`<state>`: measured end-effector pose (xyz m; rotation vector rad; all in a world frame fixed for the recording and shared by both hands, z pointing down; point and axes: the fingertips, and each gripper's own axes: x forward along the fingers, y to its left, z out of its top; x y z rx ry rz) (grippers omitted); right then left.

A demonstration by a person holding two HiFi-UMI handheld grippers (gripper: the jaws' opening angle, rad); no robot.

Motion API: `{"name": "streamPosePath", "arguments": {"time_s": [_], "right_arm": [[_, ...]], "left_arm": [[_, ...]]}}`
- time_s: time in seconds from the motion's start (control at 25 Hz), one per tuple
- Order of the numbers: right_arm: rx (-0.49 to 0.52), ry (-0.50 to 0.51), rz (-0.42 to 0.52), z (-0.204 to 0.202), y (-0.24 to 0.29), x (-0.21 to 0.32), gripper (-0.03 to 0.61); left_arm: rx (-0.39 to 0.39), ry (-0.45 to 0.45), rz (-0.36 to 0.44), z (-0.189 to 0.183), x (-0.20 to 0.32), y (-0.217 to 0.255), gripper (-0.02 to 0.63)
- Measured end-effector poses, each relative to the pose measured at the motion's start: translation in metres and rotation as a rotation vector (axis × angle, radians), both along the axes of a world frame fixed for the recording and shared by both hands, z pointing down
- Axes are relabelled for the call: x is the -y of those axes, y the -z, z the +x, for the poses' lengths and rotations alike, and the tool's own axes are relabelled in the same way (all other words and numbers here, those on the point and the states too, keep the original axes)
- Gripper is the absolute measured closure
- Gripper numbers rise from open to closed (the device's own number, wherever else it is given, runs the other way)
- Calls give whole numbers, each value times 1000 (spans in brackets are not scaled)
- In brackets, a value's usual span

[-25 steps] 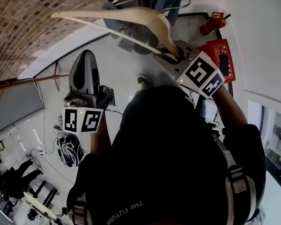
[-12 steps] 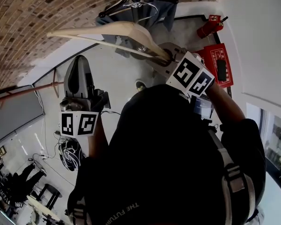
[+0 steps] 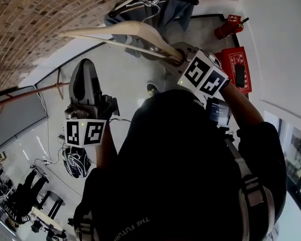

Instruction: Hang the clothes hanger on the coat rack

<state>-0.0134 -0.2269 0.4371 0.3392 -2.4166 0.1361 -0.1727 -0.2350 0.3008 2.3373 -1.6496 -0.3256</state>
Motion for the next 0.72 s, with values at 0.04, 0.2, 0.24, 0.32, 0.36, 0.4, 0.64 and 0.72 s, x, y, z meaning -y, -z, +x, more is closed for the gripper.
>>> {"name": "streamPosePath", "arguments": {"time_s": [0.04, 0.2, 0.24, 0.32, 0.36, 0.4, 0.64, 0.72], "right_arm": [[-4, -1, -5, -1, -3, 1, 534], [-29, -3, -18, -4, -16, 3, 533], [-41, -3, -16, -4, -19, 3, 533], [-64, 0, -10, -5, -25, 4, 532], [-74, 2, -9, -5, -28, 5, 532], [-82, 4, -12, -6, -30, 5, 533], [-109, 6, -47, -8, -48, 7, 533], [-123, 0, -58, -7, -54, 10, 534]], "left_arm": [[-1, 1, -2, -2, -1, -2, 594], [1, 7, -11, -8, -5, -5, 594], [3, 9, -13, -10, -6, -6, 594], [4, 13, -17, -13, -7, -7, 594], [4, 16, -19, -15, -8, -8, 594], [4, 18, -21, -17, -9, -8, 594], [3, 19, -24, -22, -9, -9, 594], [3, 19, -26, -24, -9, -10, 594]]}}
